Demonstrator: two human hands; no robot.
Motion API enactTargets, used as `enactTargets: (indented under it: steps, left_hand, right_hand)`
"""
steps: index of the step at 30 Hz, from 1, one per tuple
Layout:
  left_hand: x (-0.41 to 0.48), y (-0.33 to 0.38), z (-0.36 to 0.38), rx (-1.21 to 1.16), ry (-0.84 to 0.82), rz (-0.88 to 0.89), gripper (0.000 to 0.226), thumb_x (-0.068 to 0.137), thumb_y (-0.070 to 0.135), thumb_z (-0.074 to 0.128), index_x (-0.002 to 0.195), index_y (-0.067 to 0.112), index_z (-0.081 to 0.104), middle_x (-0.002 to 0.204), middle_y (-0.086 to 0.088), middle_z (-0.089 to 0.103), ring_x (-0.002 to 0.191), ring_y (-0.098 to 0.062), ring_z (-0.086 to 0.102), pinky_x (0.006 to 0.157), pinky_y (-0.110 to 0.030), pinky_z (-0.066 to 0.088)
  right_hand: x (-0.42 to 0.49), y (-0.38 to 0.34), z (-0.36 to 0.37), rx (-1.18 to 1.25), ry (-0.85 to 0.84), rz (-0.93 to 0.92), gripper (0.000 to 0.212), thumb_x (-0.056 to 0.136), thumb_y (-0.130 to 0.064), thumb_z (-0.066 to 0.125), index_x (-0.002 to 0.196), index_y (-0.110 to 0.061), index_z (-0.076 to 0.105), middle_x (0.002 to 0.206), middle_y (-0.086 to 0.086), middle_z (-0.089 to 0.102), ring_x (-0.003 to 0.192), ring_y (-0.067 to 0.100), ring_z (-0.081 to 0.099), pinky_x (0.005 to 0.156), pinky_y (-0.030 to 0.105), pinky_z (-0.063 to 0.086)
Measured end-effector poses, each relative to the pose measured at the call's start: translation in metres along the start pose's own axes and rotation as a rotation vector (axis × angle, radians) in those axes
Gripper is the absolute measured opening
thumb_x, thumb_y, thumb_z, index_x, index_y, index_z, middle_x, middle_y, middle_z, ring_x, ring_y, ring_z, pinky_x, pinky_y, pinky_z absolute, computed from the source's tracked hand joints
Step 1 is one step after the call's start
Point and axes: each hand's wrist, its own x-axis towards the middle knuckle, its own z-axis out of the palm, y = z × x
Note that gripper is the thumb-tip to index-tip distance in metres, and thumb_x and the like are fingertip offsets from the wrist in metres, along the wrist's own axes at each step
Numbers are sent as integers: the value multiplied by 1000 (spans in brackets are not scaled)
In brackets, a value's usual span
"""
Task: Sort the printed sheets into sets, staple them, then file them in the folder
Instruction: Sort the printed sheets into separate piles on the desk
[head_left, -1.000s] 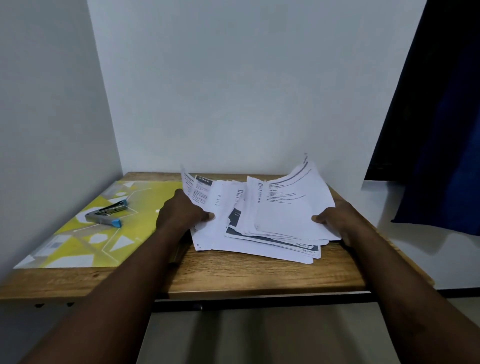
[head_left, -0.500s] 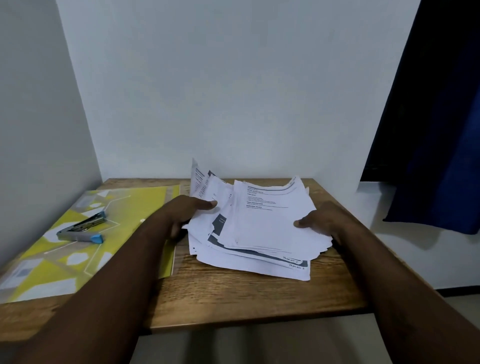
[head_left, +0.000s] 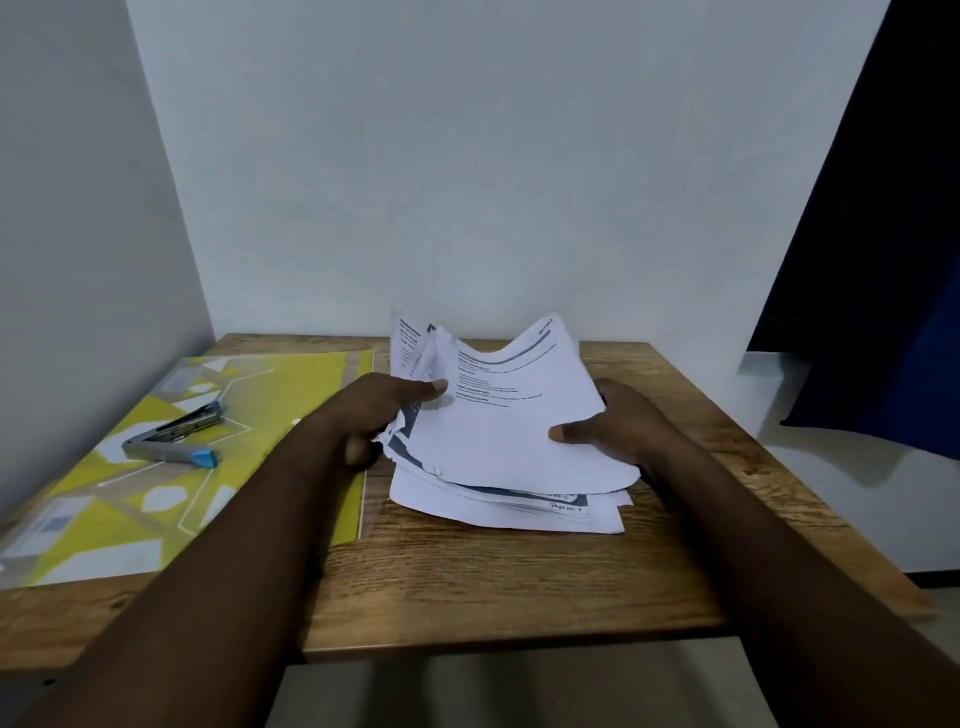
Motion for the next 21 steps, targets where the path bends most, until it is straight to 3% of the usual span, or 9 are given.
enactTargets:
  steps: [4, 8, 11, 14, 16, 17, 19, 21]
  left_hand:
    - [-3, 4, 2, 38, -13, -24, 36, 90, 18, 81, 118, -3, 75, 108, -19, 79, 86, -36, 79, 60, -46, 64]
    - [0, 4, -3, 142, 15, -22, 31, 83, 1, 81, 114, -3, 75, 107, -21, 79, 92, -42, 78, 80, -59, 63]
    - [1, 7, -4, 123, 29, 122, 34, 83, -7, 77, 117, -1, 74, 112, -20, 78, 98, -40, 77, 91, -57, 61]
    - [-5, 12, 0, 3, -57, 320, 41, 87, -9, 69, 127, 2, 70, 119, -18, 76, 105, -36, 76, 89, -49, 63]
    - [-5, 12, 2, -47, -95, 397, 44, 88, -8, 67, 131, 2, 68, 122, -17, 76, 109, -36, 75, 91, -48, 62]
    - [-4, 11, 3, -54, -101, 419, 45, 88, -8, 67, 132, 2, 67, 123, -18, 75, 110, -36, 74, 92, -48, 62]
    - [-1, 9, 3, -42, -87, 437, 46, 88, -7, 69, 133, 2, 66, 124, -17, 75, 111, -36, 74, 92, -47, 62]
    - [2, 6, 0, -28, -53, 439, 47, 87, -8, 70, 133, 3, 67, 124, -16, 75, 111, -36, 74, 90, -46, 63]
  right_hand:
    - [-8, -19, 19, -246, 38, -78, 77, 72, -61, 87, 137, -33, 56, 127, -14, 67, 113, 17, 65, 95, 40, 54]
    - [-10, -21, 34, -224, 55, -145, 79, 79, -65, 82, 145, -33, 50, 124, -17, 63, 114, 16, 64, 92, 38, 54]
    - [-7, -17, 28, 139, 174, -133, 64, 79, -55, 88, 132, -29, 63, 122, -14, 72, 104, 9, 71, 87, 34, 59]
    - [-4, -14, 13, 410, 236, -104, 74, 72, -60, 91, 132, -27, 63, 126, -6, 72, 107, 17, 75, 92, 45, 62]
    - [1, -10, 6, 646, 119, -113, 79, 75, -56, 90, 140, -22, 60, 133, 2, 72, 115, 25, 74, 101, 53, 59]
    - [1, -10, 5, 734, 17, -153, 71, 84, -48, 85, 143, -17, 59, 135, 7, 71, 120, 30, 72, 105, 55, 56]
    - [-2, -12, 5, 802, -105, -198, 53, 97, -30, 74, 145, -12, 59, 137, 14, 70, 125, 36, 68, 108, 56, 52]
    - [-3, -13, 6, 815, -109, -182, 46, 97, -21, 74, 140, -8, 63, 133, 16, 72, 123, 37, 70, 107, 58, 52]
